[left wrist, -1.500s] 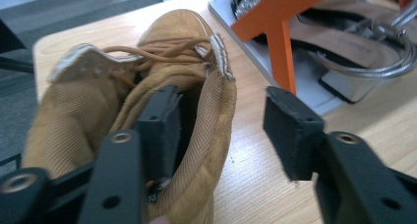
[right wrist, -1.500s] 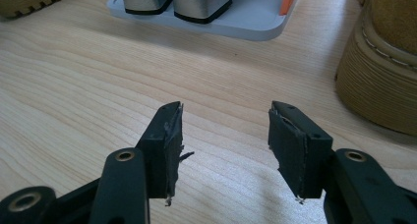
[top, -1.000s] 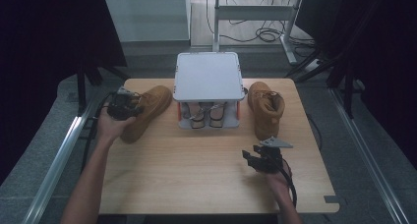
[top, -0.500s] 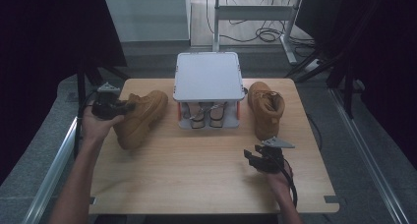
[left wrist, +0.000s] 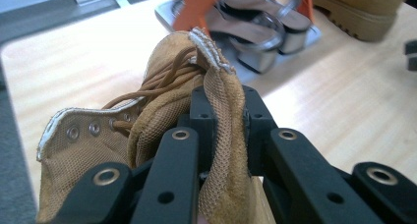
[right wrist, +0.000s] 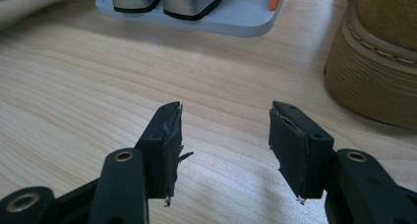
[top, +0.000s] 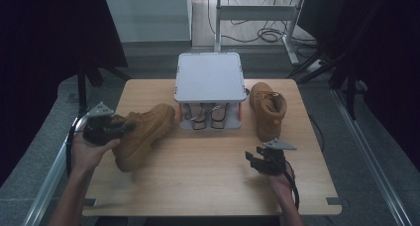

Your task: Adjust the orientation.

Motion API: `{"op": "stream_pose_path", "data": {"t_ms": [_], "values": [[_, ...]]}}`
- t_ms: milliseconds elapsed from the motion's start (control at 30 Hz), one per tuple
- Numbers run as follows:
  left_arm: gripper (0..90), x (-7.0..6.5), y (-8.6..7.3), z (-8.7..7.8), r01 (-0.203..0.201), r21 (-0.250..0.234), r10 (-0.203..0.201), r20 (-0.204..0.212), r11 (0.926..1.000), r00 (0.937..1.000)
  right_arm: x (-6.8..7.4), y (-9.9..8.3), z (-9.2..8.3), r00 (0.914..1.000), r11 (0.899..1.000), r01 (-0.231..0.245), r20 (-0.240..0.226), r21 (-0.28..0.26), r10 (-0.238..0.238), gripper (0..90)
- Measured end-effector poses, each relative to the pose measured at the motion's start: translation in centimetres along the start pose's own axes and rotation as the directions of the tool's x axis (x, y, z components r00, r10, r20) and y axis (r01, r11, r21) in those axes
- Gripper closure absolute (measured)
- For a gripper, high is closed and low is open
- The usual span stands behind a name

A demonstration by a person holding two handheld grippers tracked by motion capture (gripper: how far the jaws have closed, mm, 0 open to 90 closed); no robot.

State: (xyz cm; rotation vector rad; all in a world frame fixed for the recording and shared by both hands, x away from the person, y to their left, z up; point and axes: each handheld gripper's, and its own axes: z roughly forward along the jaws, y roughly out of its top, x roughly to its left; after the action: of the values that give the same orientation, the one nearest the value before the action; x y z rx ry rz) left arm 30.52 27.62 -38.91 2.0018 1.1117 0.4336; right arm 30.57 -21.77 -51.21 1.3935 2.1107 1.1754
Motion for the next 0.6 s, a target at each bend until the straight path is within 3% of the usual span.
{"op": "stream_pose_path", "data": {"t_ms": [133, 233, 300, 367, 500, 600], "values": [[79.7, -2.3, -2.3, -0.2, -0.028, -0.001, 0.028, -0.017, 0.9996, 0.9995, 0.0, 0.0, -0.1, 1.0, 1.0, 0.004, 0.001, 0.0, -0.004, 46.8], [79.5, -3.9, -3.7, -0.2, -0.077, 0.005, 0.077, -0.079, 0.997, 0.9939, 0.1, 0.0, 0.0, 1.0, 1.0, 0.002, 0.001, 0.003, -0.002, 46.9], [79.4, -4.3, -4.2, -0.1, -0.085, 0.009, 0.085, -0.08, 0.9964, 0.9931, 0.1, 0.0, 0.0, 1.0, 1.0, 0.003, 0.0, 0.0, -0.003, 46.9], [79.2, -5.6, -5.4, 0.4, -0.132, 0.037, 0.134, -0.087, 0.9906, 0.9871, 0.2, 0.0, -0.1, 1.0, 1.0, 0.009, -0.002, 0.001, -0.009, 46.9], [78.4, -6.7, -6.2, 0.7, -0.16, 0.054, 0.165, -0.11, 0.9856, 0.9801, 0.3, 0.0, -0.1, 1.0, 1.0, 0.009, -0.004, 0.0, -0.009, 46.8], [77.1, -6.9, -6.1, 0.8, -0.155, 0.059, 0.16, -0.089, 0.9862, 0.9831, 0.3, 0.0, -0.1, 0.9999, 1.0, 0.01, -0.003, 0.0, -0.01, 46.8]]}}
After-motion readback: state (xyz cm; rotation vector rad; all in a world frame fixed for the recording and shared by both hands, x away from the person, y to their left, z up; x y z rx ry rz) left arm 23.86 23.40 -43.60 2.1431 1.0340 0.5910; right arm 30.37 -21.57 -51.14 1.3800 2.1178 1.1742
